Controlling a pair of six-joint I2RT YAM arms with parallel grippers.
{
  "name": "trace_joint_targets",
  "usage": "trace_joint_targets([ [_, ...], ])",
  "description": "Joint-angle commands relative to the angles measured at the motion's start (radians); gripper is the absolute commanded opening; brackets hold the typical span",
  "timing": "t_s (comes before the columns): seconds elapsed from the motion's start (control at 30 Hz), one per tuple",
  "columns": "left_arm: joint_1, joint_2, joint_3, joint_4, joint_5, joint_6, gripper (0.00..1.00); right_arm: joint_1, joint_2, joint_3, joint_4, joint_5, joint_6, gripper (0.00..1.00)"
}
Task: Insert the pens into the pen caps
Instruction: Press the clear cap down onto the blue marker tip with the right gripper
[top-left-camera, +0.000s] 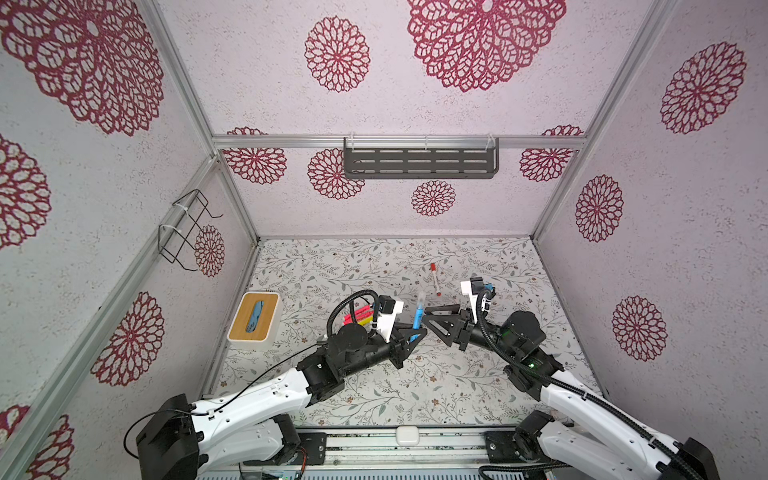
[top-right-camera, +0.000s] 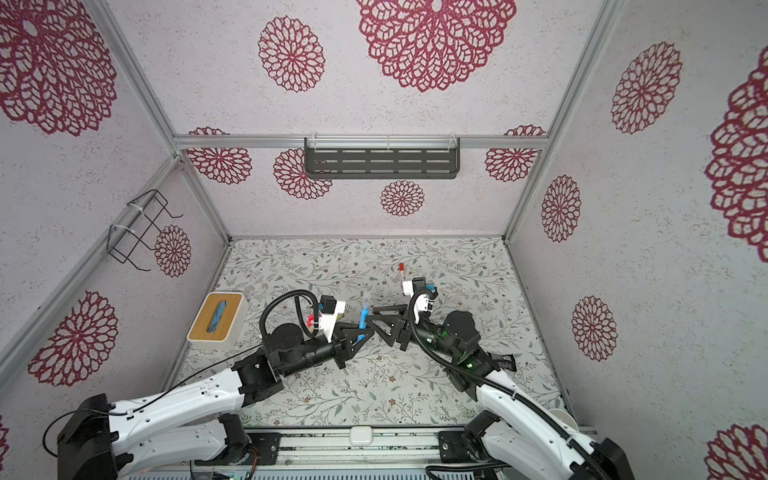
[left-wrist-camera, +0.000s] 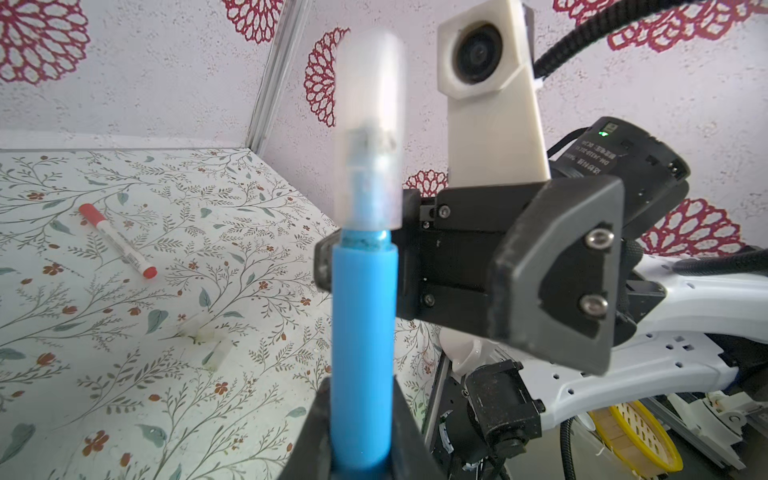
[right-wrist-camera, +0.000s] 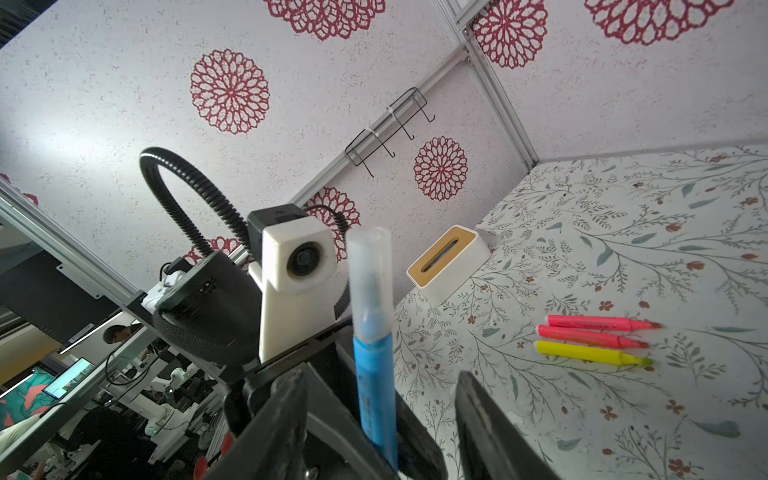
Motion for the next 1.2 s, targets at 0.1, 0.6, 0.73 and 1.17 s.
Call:
trace_joint_targets([
  [0.1,-0.003,-0.034,0.009,0.011,0.038,-0.003,0.0,-0.04,0.032,0.177,-0.119,-0.031,-0.042,0.59],
  [0.6,-0.007,-0.064,-0.002,0.001,0.059,-0.007,0.0,0.001,0.218,0.441,-0.257,-0.127,-0.127,0.58],
  [0.73,-0.006,-0.059,-0.002,0.001,0.058,-0.007,0.0,0.01,0.218,0.436,-0.256,-0.14,-0.128,0.57],
  [1.17,-0.007,-0.056,0.019,0.006,0.067,0.003,0.0,0.024,0.219,0.376,-0.248,-0.19,-0.147,0.09],
])
